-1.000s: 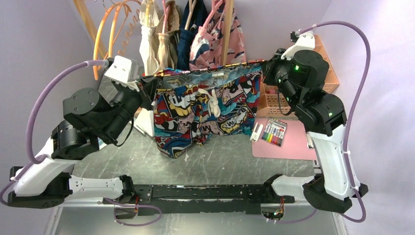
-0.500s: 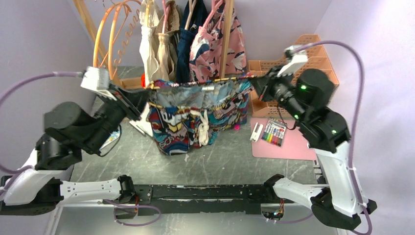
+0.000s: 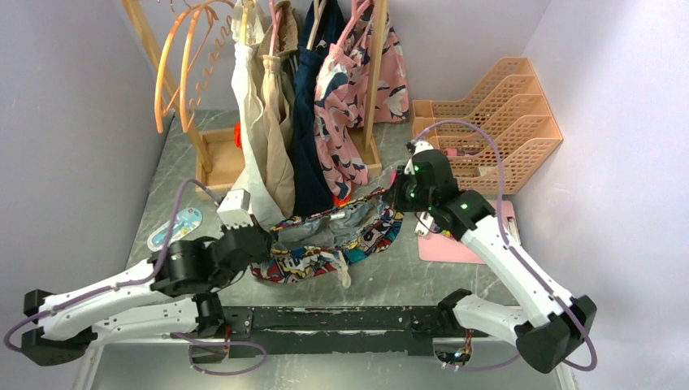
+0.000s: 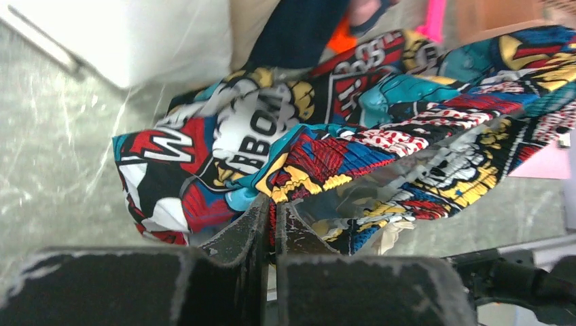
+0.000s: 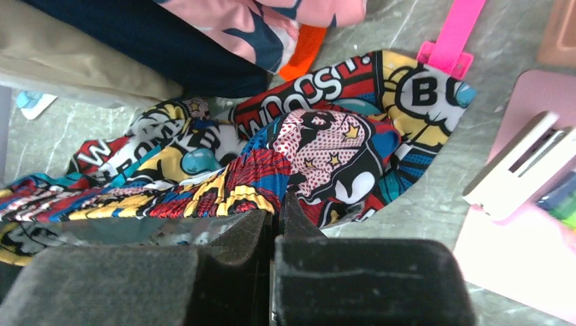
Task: Place the shorts on the hanger
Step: Adjust the shorts at the center of the board.
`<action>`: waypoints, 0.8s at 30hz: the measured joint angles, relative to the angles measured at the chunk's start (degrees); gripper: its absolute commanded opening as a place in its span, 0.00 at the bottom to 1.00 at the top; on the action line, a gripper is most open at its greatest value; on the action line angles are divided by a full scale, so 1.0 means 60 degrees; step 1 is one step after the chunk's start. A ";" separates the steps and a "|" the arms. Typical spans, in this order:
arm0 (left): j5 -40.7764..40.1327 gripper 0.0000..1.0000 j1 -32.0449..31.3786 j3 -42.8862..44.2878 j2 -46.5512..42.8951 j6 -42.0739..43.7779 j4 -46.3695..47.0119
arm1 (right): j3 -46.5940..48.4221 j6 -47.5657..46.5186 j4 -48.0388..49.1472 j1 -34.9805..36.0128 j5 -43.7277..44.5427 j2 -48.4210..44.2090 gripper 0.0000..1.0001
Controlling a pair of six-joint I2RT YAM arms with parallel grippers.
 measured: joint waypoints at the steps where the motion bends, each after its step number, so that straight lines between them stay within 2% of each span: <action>1: -0.0015 0.07 0.0000 -0.0255 0.0095 -0.0463 -0.0120 | -0.0266 0.0171 0.0266 0.0000 -0.0036 0.0106 0.00; 7: -0.0222 0.07 0.0000 -0.1279 0.1067 -0.3060 -0.0382 | -0.1388 0.0969 0.1632 0.0000 -0.0004 0.1373 0.00; 8: -0.0240 0.07 0.0000 -0.1421 0.1228 -0.3388 -0.0386 | -0.1483 0.1042 0.1792 0.0000 -0.0004 0.1585 0.02; 11: -0.0288 0.07 0.0000 -0.1785 0.1679 -0.4313 -0.0379 | -0.1749 0.1253 0.2200 0.0000 -0.0015 0.2146 0.27; 14: -0.0299 0.07 0.0000 -0.2022 0.1960 -0.4965 -0.0382 | -0.1938 0.1392 0.2382 -0.0004 0.0004 0.2266 0.43; 24: -0.0386 0.07 0.0025 -0.2200 0.2379 -0.5632 -0.0335 | -0.2936 0.1410 0.2473 -0.0025 -0.0117 0.0812 0.54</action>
